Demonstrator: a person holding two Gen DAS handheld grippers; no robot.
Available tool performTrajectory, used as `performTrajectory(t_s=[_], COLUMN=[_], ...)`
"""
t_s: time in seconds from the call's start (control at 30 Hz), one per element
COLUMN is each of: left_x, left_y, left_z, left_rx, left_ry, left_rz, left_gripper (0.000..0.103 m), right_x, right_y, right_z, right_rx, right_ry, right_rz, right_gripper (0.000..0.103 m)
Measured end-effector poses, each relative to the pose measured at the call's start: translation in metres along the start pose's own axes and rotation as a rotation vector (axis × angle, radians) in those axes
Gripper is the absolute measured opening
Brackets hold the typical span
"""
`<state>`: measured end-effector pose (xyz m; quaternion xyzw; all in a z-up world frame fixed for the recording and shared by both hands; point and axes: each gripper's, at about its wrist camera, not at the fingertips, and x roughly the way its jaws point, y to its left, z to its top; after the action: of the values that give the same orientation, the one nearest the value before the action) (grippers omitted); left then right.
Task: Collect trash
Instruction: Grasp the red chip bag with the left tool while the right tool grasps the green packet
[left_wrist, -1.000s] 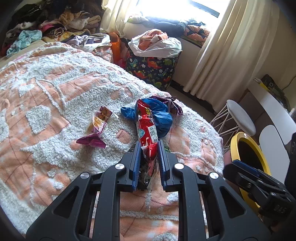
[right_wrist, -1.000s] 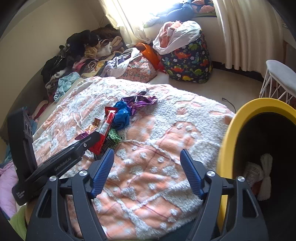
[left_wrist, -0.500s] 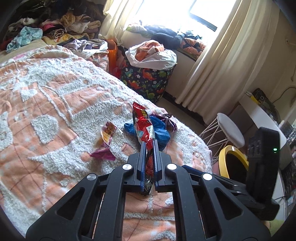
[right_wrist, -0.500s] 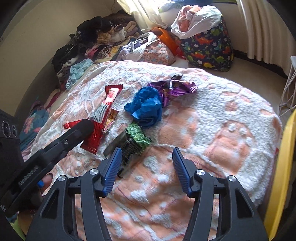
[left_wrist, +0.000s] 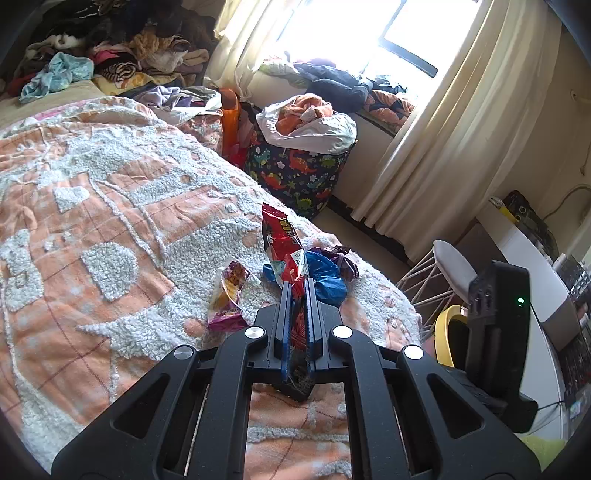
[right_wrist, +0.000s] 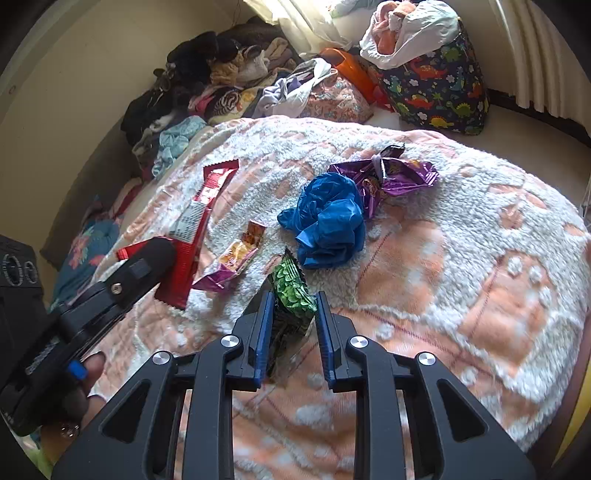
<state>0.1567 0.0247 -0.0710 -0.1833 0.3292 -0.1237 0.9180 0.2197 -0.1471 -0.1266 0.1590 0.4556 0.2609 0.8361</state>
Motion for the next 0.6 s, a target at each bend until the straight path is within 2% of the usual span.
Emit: performTrajectory(t_s=[0.1, 0.6], left_x=[-0.002, -0.009], left_y=[-0.005, -0.049], left_z=[0.000, -0.002], left_rx=[0.014, 0.112], left_ry=[-0.003, -0.014], left_rz=[-0.008, -0.046], left_gripper=[0.003, 0.003], right_x=[-0.018, -0.109], right_y=[0.001, -0.016], right_z=[-0.008, -0.031], right_rx=[0.006, -0.019], right_ry=[-0.038, -0.201], right_rz=[0.008, -0.090], right_gripper=[0.020, 0.016])
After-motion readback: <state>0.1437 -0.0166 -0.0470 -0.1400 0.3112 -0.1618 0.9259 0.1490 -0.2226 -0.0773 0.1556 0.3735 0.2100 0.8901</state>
